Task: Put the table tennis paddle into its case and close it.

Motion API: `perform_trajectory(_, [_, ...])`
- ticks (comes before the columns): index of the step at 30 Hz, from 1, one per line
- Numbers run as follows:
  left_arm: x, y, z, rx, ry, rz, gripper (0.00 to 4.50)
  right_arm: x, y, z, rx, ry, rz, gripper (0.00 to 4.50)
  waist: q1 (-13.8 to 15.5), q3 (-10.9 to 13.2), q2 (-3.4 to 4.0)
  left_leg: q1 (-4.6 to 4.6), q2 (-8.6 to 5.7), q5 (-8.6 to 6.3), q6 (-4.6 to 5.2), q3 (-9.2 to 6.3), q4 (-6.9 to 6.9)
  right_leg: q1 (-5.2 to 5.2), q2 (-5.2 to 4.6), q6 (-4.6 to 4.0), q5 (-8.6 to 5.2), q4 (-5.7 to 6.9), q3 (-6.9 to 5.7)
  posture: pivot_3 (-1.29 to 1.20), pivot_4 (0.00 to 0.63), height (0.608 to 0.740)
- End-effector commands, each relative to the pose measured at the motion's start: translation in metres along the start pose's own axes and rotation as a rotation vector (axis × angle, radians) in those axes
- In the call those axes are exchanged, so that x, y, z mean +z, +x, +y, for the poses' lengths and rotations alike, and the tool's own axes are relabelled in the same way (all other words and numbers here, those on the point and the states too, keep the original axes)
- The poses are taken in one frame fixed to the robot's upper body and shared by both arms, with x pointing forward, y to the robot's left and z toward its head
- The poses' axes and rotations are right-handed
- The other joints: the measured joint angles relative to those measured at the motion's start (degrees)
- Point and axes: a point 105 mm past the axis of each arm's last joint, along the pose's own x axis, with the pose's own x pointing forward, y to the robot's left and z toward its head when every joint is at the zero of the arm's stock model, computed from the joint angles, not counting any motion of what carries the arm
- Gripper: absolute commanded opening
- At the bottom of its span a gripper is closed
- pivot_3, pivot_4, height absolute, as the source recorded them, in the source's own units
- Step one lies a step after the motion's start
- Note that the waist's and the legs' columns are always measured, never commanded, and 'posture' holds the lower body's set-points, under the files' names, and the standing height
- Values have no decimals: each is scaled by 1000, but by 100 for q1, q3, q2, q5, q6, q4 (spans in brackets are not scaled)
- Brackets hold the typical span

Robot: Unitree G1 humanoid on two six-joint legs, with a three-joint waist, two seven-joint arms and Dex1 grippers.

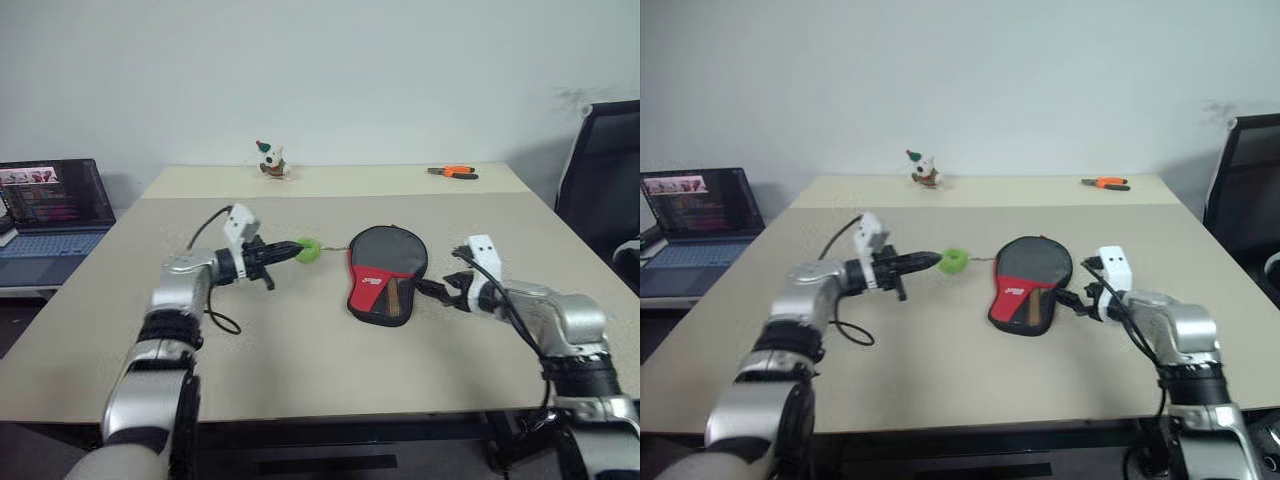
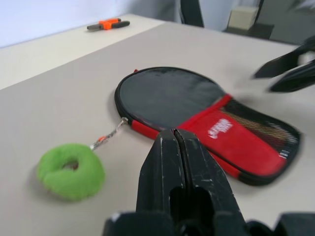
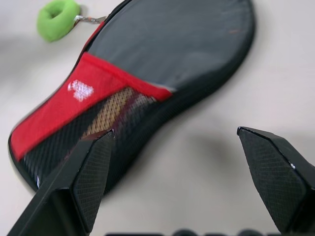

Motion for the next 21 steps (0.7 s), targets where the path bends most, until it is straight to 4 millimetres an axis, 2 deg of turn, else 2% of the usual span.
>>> perform_trajectory(1, [27, -14, -7, 7, 43, -57, 10, 8, 7, -3, -32, -6, -23, 4381, 72, 0, 0, 0, -3, 0, 0, -3, 1, 2, -1, 0, 0, 0, -4, 0, 150, 740])
perform_trajectory(5, [28, -23, -10, 55, 43, -53, 10, 1, 22, -5, -52, 9, -2, 4381, 79, 0, 0, 4, -1, 0, 1, -2, 6, 5, 0, 1, 1, 4, -3, 0, 150, 740])
perform_trajectory(10, [29, -26, -17, 68, 45, -53, 10, -8, 34, -9, -65, 33, 30, 4381, 69, -1, -1, 8, 0, 0, 1, 2, 8, 8, 1, 2, 2, 6, -1, 0, 150, 740])
perform_trajectory(12, [29, -26, -18, 73, 45, -54, 10, -11, 39, -4, -44, 55, 39, 4381, 66, -2, -2, 13, 1, 0, 1, 2, 9, 11, 2, 2, 3, 8, 0, 0, 150, 740])
perform_trajectory(16, [30, -27, -18, 80, 48, -51, 10, -13, 52, 20, 33, 72, 61, 4381, -12, -5, -7, 20, 4, 0, 1, 7, 10, 13, 4, 3, 4, 13, 5, 0, 150, 740])
perform_trajectory(21, [32, -27, -18, 81, 61, -45, 10, -20, 64, 35, 71, 61, 92, 4381, -139, -6, -8, 31, 7, -1, 2, 9, 7, 13, 5, 1, 6, 18, 9, 0, 150, 740])
